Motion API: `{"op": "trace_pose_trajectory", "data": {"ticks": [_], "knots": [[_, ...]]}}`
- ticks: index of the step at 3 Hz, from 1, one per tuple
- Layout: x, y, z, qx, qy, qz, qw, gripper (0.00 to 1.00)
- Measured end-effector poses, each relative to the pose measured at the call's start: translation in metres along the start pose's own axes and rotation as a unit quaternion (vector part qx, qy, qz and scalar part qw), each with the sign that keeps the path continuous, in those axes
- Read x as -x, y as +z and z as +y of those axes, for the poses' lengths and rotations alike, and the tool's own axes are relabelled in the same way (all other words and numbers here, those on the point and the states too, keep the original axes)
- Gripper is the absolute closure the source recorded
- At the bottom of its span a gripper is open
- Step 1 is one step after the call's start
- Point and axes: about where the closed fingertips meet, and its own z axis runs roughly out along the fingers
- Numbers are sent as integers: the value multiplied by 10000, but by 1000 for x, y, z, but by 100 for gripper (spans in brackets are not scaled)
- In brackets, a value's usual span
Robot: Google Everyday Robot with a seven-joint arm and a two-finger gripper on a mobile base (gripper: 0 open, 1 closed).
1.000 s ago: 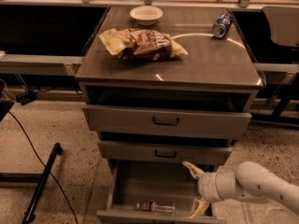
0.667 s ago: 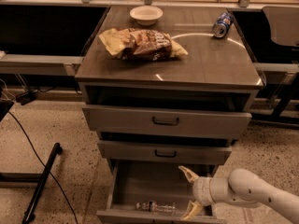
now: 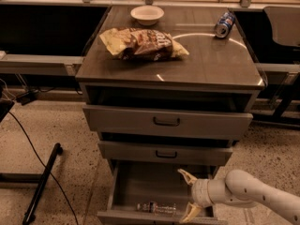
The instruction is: Pick water bottle from bottom drawer and place on counter
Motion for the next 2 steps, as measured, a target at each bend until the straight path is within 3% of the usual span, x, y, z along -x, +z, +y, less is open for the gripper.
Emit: {"op": "trace_pose_trajectory", "data": {"ticks": [2], "knots": [[-29, 36, 6, 26, 470, 358, 9983, 0]]}}
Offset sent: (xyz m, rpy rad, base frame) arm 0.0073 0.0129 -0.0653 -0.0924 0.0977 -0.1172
